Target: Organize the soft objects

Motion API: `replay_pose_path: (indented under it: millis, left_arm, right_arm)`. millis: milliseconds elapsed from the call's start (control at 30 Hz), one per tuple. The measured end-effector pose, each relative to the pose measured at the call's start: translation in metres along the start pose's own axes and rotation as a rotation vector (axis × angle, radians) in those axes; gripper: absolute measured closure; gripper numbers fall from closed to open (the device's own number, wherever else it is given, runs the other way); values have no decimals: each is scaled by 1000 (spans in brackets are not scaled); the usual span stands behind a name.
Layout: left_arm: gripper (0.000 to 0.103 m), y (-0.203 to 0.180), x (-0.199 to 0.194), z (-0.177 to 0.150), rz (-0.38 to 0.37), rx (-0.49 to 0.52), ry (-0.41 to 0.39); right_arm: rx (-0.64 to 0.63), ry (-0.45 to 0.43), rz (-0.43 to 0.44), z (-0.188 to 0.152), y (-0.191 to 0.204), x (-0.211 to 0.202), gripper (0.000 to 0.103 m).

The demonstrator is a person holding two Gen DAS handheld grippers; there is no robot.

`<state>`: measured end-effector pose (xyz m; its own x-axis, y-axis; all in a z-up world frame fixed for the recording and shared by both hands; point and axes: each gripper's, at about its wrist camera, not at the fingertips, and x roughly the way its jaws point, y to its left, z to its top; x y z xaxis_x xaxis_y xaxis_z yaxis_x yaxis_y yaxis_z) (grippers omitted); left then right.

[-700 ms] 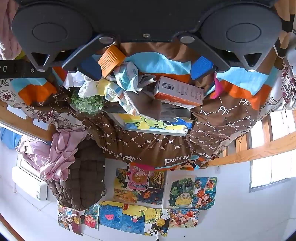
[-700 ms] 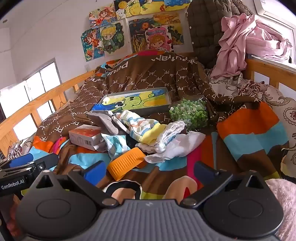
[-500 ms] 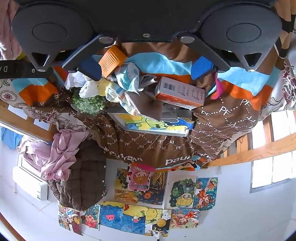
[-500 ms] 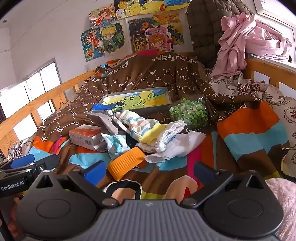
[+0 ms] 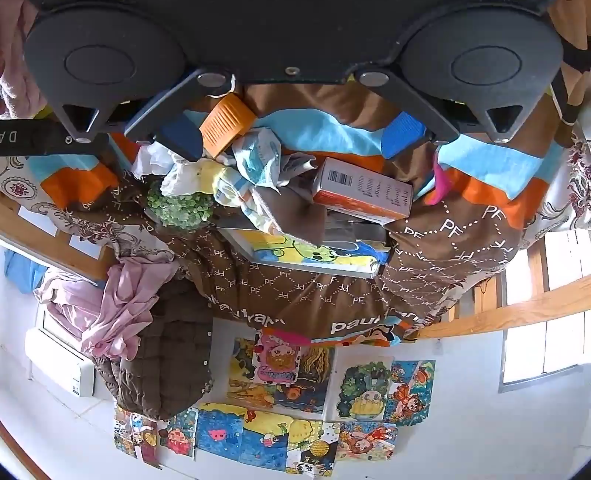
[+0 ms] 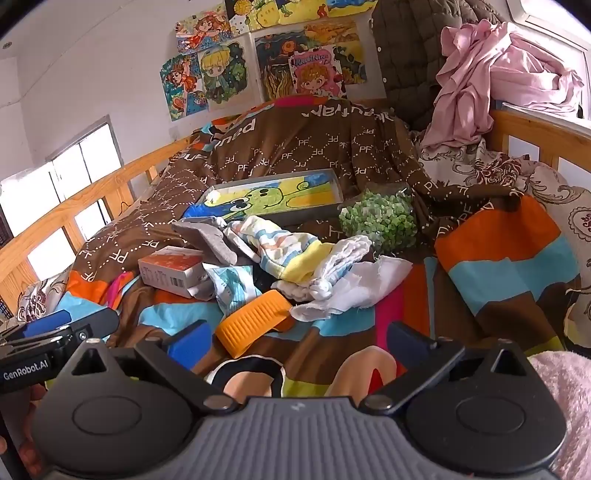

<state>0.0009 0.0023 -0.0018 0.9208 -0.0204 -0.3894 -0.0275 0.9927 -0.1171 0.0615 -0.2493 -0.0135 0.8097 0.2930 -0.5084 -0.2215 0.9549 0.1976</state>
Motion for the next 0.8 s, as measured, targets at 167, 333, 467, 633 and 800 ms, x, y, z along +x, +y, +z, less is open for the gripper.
replay_pose_path:
  millis: [167, 333, 467, 633, 800]
  left_arm:
    - [1, -1, 0, -1, -1, -1, 6]
    - [1, 0, 1, -2, -2, -2, 6]
    - [1, 0, 1, -2, -2, -1, 6]
    - [1, 0, 2, -2, 0, -2, 8]
    - [1, 1, 3, -4, 1, -3, 12]
  right_arm:
    - [0, 0, 0, -1, 0, 2, 0]
    - [4, 3, 2, 0, -1, 2, 0]
    - [5, 4, 3, 0, -1, 2, 0]
    - [7, 6, 3, 0, -1, 2, 0]
    - [8, 6, 4, 0, -1, 2, 0]
